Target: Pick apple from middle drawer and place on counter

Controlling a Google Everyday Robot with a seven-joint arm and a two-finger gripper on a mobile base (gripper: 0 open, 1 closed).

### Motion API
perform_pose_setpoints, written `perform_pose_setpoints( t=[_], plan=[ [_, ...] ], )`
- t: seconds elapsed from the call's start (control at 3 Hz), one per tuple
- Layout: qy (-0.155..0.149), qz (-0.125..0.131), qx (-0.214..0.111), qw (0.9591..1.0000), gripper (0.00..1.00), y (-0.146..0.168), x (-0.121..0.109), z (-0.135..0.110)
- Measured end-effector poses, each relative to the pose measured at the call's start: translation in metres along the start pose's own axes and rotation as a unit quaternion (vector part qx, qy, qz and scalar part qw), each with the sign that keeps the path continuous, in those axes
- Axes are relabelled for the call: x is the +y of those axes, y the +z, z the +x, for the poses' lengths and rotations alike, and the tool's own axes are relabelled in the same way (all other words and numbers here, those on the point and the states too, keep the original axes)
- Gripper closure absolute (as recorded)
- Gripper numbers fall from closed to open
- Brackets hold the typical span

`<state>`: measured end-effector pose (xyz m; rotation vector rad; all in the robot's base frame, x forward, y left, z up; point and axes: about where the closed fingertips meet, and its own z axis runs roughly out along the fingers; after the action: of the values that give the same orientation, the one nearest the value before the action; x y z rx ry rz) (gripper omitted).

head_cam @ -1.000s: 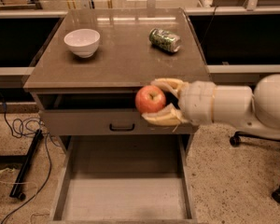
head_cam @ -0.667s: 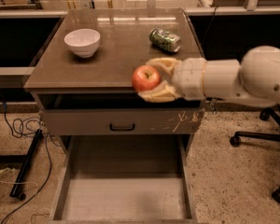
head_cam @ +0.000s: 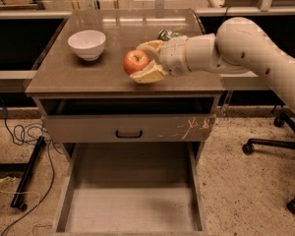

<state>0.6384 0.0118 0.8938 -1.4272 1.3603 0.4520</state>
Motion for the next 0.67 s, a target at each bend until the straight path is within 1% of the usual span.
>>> perform_pose_setpoints(
  t=[0.33,0.67],
  plan=[
    [0.007,-0.018,0.011,0.9998,1.0,0.031,-0.015,0.009],
    [0.017,-0.024,0.029,0.9992,1.0,0.049,-0.027,0.025]
  ],
)
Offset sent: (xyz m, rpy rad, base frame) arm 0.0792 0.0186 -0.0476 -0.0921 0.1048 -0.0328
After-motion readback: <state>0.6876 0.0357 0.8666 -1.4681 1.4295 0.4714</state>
